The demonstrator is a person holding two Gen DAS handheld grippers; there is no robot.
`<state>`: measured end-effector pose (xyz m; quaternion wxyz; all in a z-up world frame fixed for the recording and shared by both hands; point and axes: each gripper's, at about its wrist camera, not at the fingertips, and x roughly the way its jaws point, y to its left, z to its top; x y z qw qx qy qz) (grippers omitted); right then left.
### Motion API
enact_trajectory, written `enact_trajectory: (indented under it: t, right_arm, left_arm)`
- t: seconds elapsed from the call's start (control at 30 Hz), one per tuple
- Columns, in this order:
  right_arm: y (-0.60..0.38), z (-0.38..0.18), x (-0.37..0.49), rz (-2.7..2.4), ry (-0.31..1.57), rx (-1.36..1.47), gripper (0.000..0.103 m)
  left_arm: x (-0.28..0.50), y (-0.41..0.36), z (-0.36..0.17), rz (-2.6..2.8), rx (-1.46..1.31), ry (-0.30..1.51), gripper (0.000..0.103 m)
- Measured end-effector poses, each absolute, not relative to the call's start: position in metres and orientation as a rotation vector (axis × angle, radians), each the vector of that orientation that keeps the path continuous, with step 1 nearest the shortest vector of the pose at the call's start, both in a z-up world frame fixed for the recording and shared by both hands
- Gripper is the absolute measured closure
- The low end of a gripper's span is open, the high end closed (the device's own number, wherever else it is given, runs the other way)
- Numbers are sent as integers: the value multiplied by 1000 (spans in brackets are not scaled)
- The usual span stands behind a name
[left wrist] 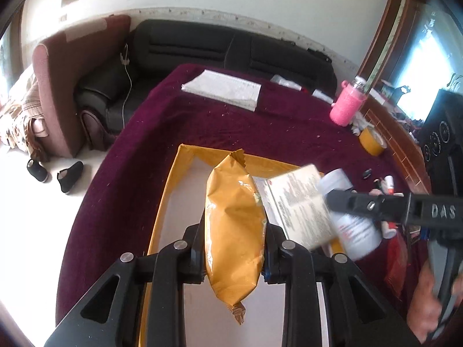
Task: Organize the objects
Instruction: 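Place the yellow packet in the tray with the left gripper while the right brings a white bottle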
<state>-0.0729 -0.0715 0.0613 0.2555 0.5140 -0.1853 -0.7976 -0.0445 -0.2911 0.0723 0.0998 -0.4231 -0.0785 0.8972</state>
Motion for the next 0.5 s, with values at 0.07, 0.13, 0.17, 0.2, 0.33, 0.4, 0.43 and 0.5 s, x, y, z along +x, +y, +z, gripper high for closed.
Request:
enact_trajectory:
  t: [0.07,0.13,0.17,0.2,0.33,0.4,0.43,0.5]
  right_arm:
    - [-89,51,-86,-2158,-492,1425,71]
    - [-104,40,-94,-2174,-479,1445,71]
    - [-107,34,-96,-2171,-480,1454,71]
    - [-112,28,-99,-2166,-485,1460,71]
    - [-123,26,-104,-2188,-425,1436,71]
    - [-130,24,-109,-2212,-361,1425,70]
    - [-136,23,-115,-2226,-330,1424,70]
    - [-138,23,-119,-2258,-295,1406,70]
  left_arm:
    - [-62,-291,60,2671,-1291,-218,80]
    - [-75,-293,47,2673,-1321,-224,80]
    - [-80,-294,41,2670,-1338,-232,80]
    - [-84,-295,35,2655,-1351,-242,80]
    - [-88,-295,23,2661,-1370,-252,80]
    - [-91,-297,19,2671,-1400,-265,78]
    - [-92,-300,18,2662,-1412,-298,78]
    - [-89,-305,19,2657,-1407,-347,75]
